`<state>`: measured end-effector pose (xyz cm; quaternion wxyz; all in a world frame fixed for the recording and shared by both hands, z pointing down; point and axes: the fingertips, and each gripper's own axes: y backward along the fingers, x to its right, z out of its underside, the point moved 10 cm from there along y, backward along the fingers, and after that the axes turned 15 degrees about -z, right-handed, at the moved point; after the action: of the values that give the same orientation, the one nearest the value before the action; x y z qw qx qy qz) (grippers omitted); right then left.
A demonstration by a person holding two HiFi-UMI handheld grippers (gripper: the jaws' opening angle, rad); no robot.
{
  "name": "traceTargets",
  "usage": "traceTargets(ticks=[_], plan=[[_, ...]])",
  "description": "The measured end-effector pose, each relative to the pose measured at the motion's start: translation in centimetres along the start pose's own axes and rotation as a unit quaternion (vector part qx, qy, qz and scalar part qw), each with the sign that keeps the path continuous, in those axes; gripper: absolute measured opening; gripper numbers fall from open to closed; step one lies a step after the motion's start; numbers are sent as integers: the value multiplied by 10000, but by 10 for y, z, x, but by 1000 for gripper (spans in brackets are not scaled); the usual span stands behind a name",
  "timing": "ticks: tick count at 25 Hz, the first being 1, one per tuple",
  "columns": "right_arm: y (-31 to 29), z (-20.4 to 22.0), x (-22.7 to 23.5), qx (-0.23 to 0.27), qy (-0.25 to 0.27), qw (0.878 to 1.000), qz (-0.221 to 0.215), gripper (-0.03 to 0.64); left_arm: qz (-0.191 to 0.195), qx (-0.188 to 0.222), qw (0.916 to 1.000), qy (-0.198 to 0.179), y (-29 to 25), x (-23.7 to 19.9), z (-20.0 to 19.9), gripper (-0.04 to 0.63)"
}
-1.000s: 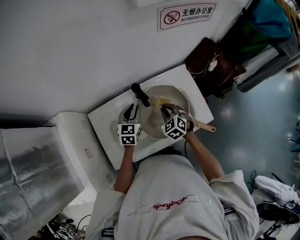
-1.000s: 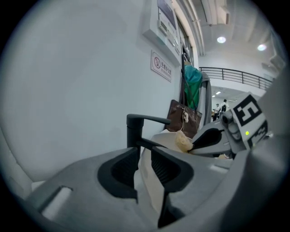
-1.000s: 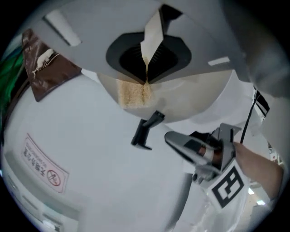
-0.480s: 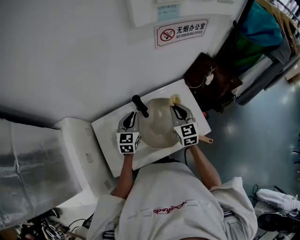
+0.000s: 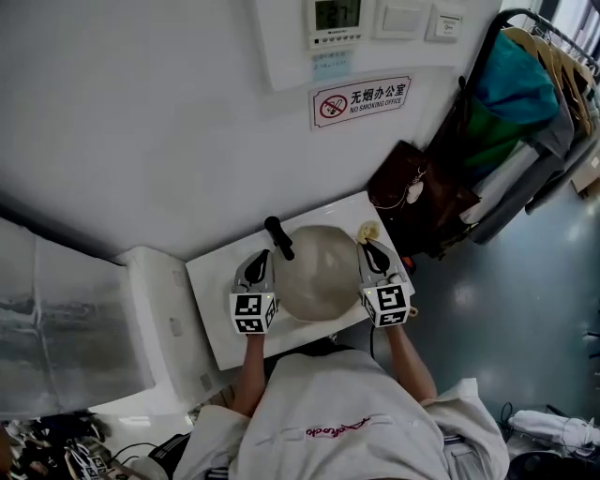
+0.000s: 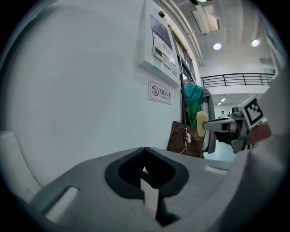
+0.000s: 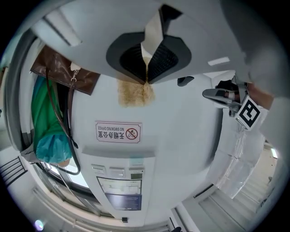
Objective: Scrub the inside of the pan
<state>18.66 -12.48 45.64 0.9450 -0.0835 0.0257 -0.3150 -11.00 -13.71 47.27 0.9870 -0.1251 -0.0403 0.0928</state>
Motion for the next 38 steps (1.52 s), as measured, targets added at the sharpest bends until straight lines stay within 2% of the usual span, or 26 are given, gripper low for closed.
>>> traceTargets(ticks=[13,38], plan=[[17,-9,27,16,-107,9987,491,23,-244,52,9997,-54,-3,-16,-13,0],[-4,0,3,-366,21,9988,310,21,-115,-61,9999,20,-12,-22,-2,0]])
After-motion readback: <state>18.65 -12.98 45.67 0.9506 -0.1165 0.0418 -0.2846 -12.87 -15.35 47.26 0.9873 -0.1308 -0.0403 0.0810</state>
